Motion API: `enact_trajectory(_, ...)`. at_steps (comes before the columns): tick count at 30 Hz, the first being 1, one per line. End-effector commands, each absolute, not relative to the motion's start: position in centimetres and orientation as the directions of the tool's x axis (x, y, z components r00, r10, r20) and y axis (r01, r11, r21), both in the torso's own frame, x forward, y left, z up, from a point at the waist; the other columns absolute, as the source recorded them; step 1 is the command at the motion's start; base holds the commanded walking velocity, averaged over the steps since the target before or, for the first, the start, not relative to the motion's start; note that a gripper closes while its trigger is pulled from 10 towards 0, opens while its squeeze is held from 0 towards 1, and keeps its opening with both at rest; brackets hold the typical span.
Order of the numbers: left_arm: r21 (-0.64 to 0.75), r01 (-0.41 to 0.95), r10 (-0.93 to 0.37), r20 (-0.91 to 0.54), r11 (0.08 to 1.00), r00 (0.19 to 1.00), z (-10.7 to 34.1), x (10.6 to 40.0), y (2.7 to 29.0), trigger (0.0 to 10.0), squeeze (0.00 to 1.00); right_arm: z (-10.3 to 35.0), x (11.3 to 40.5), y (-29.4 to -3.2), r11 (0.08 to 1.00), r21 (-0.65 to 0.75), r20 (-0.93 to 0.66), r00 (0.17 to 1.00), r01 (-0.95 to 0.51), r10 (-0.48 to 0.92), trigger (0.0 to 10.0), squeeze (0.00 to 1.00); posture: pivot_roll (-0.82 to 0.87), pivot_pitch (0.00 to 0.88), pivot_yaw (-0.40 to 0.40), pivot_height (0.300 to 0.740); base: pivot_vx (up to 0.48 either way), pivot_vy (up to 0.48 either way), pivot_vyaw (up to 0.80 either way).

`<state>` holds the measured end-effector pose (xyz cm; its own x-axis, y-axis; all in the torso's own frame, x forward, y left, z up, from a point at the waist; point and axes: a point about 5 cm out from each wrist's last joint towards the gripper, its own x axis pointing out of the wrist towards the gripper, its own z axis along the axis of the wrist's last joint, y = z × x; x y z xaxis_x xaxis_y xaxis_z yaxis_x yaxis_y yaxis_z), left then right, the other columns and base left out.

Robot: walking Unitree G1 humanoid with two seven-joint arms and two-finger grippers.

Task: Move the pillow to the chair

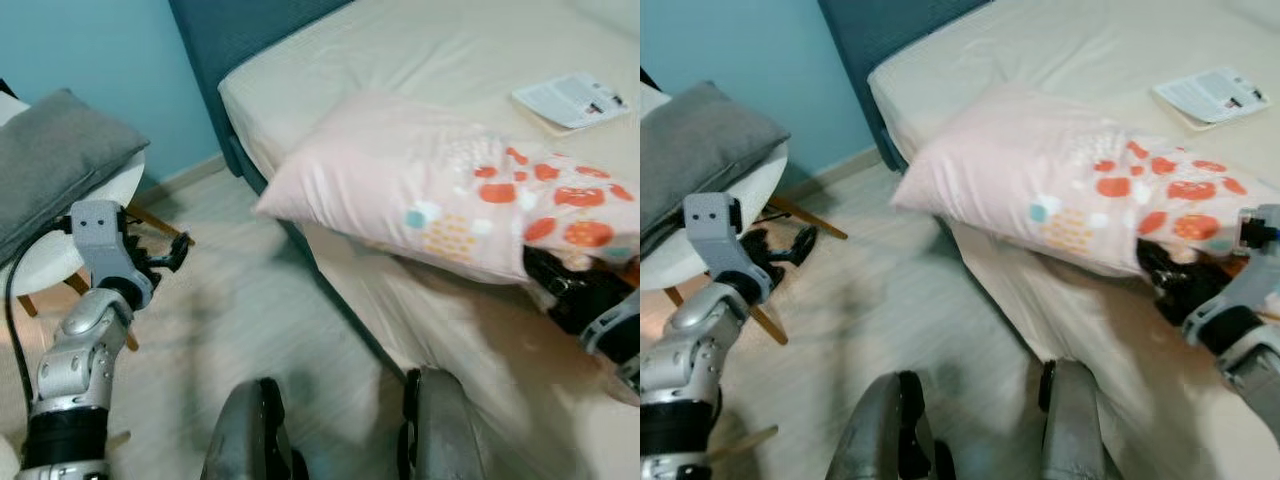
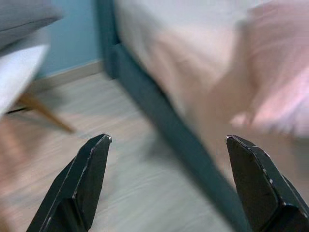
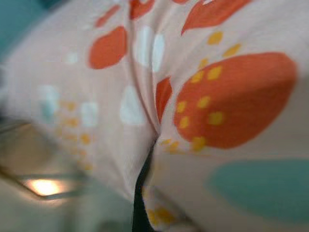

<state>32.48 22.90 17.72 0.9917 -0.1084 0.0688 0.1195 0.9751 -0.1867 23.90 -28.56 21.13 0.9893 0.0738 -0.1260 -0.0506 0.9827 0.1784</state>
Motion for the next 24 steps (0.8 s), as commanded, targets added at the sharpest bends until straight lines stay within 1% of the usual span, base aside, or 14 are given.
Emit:
enact_trajectory(1, -0.214, 0.146, -0.138, 0.048, 0.966, 0.989, 17.0, 32.1, 22.5, 10.0, 0.0, 19.0, 23.7, -28.9, 0.989, 0.148, -0.234, 0.972, 0.012, 0.023, 0.0, 0.0, -0.12, 0.19, 0.093, 0.557, 0.0, 0.0, 0.0)
enact_trajectory(2, -0.22, 0.159, -0.152, 0.052, 0.962, 0.987, 16.9, 32.0, 22.2, 10.0, 0.0, 18.1, 23.5, -27.6, 0.984, 0.176, -0.273, 0.96, -0.02, 0.068, 0.0, 0.0, -0.11, 0.185, 0.083, 0.557, 0.0, 0.0, 0.0)
enact_trajectory(4, -0.234, 0.159, -0.152, 0.049, 0.959, 0.987, 16.5, 31.6, 22.0, 10.0, 0.0, 17.3, 23.3, -24.7, 0.948, 0.308, -0.243, 0.956, -0.082, 0.162, 0.0, 0.0, -0.11, 0.181, 0.078, 0.557, 0.0, 0.0, 0.0)
enact_trajectory(5, -0.234, 0.159, -0.152, 0.049, 0.959, 0.987, 16.5, 31.6, 22.0, 10.0, 0.0, 17.3, 23.3, -24.7, 0.948, 0.308, -0.243, 0.956, -0.082, 0.162, 0.0, 0.0, -0.11, 0.181, 0.078, 0.557, 0.0, 0.0, 0.0)
enact_trajectory(6, -0.246, 0.155, -0.148, 0.049, 0.957, 0.988, 16.3, 31.5, 21.9, 10.0, 0.0, 17.3, 23.2, -23.3, 0.932, 0.337, -0.222, 0.95, -0.135, 0.218, 0.0, 0.0, -0.11, 0.179, 0.073, 0.557, 0.0, 0.0, 0.0)
enact_trajectory(7, -0.253, 0.154, -0.146, 0.048, 0.955, 0.988, 16.1, 31.4, 21.8, 10.0, 0.0, 17.7, 23.4, -22.0, 0.906, 0.384, -0.163, 0.952, -0.18, 0.259, 0.0, 0.0, -0.11, 0.172, 0.07, 0.557, 0.0, 0.0, 0.0)
enact_trajectory(9, -0.253, 0.154, -0.146, 0.048, 0.955, 0.988, 16.1, 31.4, 21.8, 10.0, 0.0, 17.7, 23.4, -22.0, 0.906, 0.384, -0.163, 0.952, -0.18, 0.259, 0.0, 0.0, -0.11, 0.172, 0.07, 0.557, 0.0, 0.0, 0.0)
enact_trajectory(10, -0.275, 0.149, -0.14, 0.052, 0.95, 0.989, 15.9, 31.4, 21.6, 10.0, 0.0, 18.9, 24.2, -20.4, 0.857, 0.457, -0.048, 0.955, -0.238, 0.291, 0.0, 0.0, -0.1, 0.156, 0.065, 0.562, 0.0, 0.0, 0.0)
enact_trajectory(11, -0.282, 0.148, -0.138, 0.055, 0.948, 0.989, 15.9, 31.4, 21.5, 10.0, 0.0, 19.3, 24.5, -20.1, 0.845, 0.474, -0.014, 0.957, -0.248, 0.289, 0.0, 0.0, -0.1, 0.156, 0.065, 0.567, 0.0, 0.0, 0.0)
enact_trajectory(13, -0.282, 0.148, -0.138, 0.055, 0.948, 0.989, 15.9, 31.4, 21.5, 10.0, 0.0, 19.3, 24.5, -20.1, 0.845, 0.474, -0.014, 0.957, -0.248, 0.289, 0.0, 0.0, -0.1, 0.156, 0.065, 0.567, 0.0, 0.0, 0.0)
enact_trajectory(15, -0.289, 0.147, -0.139, 0.049, 0.946, 0.989, 15.8, 31.8, 21.0, 10.0, 0.0, 19.7, 25.8, -20.0, 0.831, 0.498, 0.022, 0.962, -0.247, 0.273, 0.0, 0.0, -0.1, 0.133, 0.058, 0.582, 0.0, 0.0, 0.0)
enact_trajectory(18, -0.292, 0.139, -0.135, 0.034, 0.946, 0.99, 15.6, 32.1, 20.7, 10.0, 0.0, 19.8, 26.6, -19.8, 0.832, 0.498, 0.031, 0.964, -0.245, 0.265, 0.0, 0.0, -0.1, 0.12, 0.05, 0.592, 0.0, 0.0, 0.0)
enact_trajectory(22, -0.303, 0.128, -0.129, 0.019, 0.944, 0.992, 15.2, 32.4, 19.9, 10.0, 0.0, 19.6, 27.1, -19.4, 0.83, 0.502, 0.035, 0.965, -0.243, 0.261, 0.0, 0.0, -0.1, 0.105, 0.045, 0.607, 0.0, 0.0, 0.0)
enact_trajectory(24, -0.308, 0.104, -0.116, -0.021, 0.946, 0.993, 14.5, 32.3, 19.4, 10.0, 0.0, 19.2, 27.0, -19.3, 0.828, 0.508, 0.029, 0.965, -0.237, 0.259, 0.0, 0.0, -0.1, 0.092, 0.047, 0.617, 0.0, 0.0, 0.0)
